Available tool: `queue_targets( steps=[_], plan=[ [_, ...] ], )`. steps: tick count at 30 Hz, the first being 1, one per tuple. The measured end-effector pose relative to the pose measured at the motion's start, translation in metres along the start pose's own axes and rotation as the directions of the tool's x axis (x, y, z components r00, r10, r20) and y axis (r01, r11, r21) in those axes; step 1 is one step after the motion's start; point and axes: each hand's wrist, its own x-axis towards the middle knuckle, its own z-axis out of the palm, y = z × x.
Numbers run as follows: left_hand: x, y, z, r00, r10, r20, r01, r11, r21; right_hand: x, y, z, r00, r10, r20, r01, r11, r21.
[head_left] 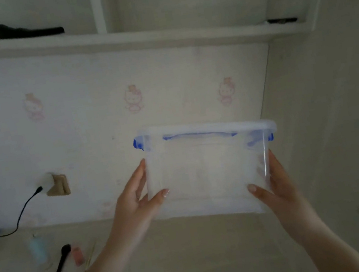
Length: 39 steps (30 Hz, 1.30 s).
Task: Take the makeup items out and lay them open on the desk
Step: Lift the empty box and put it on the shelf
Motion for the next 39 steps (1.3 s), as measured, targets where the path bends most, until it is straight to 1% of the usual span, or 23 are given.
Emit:
queue_targets(
  steps=[1, 2, 5, 9, 15, 22, 25, 28, 31, 34, 39],
  plan=[
    [0.005, 0.016, -0.001, 0.999, 0.043, 0.001, -0.043, 0.999, -0.009, 0.005, -0.016, -0.002, 0.998, -0.056, 0.006, 0.056, 0.998, -0.006],
    [0.006, 0.023, -0.001, 0.998, 0.055, 0.004, -0.055, 0.998, -0.011, 0.007, -0.021, -0.003, 0.997, -0.074, 0.025, 0.074, 0.997, -0.002],
    [0.015, 0.058, -0.002, 0.989, 0.150, -0.002, -0.150, 0.988, -0.032, 0.018, -0.052, -0.005, 0.986, -0.163, 0.013, 0.163, 0.987, 0.012],
    [0.024, 0.095, -0.004, 0.969, 0.246, 0.010, -0.245, 0.969, -0.040, 0.031, -0.091, -0.008, 0.959, -0.281, 0.036, 0.281, 0.960, 0.007],
    [0.038, 0.144, -0.002, 0.934, 0.358, 0.004, -0.357, 0.932, -0.057, 0.051, -0.145, -0.016, 0.914, -0.403, 0.033, 0.403, 0.915, 0.007],
    [0.074, 0.192, 0.006, 0.874, 0.486, 0.016, -0.484, 0.873, -0.062, 0.083, -0.195, -0.026, 0.852, -0.523, 0.004, 0.523, 0.852, 0.018],
    [0.095, 0.205, 0.006, 0.840, 0.541, 0.035, -0.539, 0.841, -0.056, 0.104, -0.211, -0.029, 0.816, -0.577, 0.033, 0.577, 0.817, 0.013],
    [0.117, 0.219, 0.006, 0.806, 0.590, 0.042, -0.591, 0.807, 0.004, 0.130, -0.222, -0.028, 0.787, -0.616, 0.032, 0.616, 0.787, -0.015],
    [0.141, 0.223, 0.005, 0.799, 0.600, 0.046, -0.602, 0.797, 0.053, 0.157, -0.223, -0.024, 0.775, -0.631, 0.037, 0.632, 0.774, -0.035],
    [0.162, 0.218, 0.007, 0.808, 0.587, 0.051, -0.589, 0.805, 0.078, 0.182, -0.215, -0.021, 0.784, -0.619, 0.035, 0.620, 0.783, -0.046],
    [0.189, 0.219, 0.016, 0.790, 0.612, 0.021, -0.610, 0.784, 0.117, 0.218, -0.200, -0.023, 0.807, -0.591, 0.001, 0.591, 0.806, 0.032]
  ],
)
